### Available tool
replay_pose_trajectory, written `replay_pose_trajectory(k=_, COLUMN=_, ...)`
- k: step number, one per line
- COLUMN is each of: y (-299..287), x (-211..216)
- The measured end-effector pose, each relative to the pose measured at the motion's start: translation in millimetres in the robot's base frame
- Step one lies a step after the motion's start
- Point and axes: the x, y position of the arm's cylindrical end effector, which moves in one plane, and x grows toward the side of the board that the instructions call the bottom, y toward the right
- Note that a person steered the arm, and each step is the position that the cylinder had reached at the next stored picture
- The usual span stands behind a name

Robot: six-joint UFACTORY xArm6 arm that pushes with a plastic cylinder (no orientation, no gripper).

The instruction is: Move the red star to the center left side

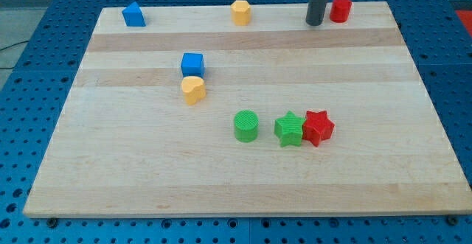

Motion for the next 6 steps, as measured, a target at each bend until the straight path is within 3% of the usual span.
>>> replay_pose_trajectory(k=2, y=-6, x=0)
replay_pose_trajectory(k=3, y=-24, x=26)
replay_pose_trajectory(k=4, y=-104, x=115)
replay_pose_trajectory(k=5, y=-166, x=129)
replay_pose_trajectory(k=6, y=-159, x=121)
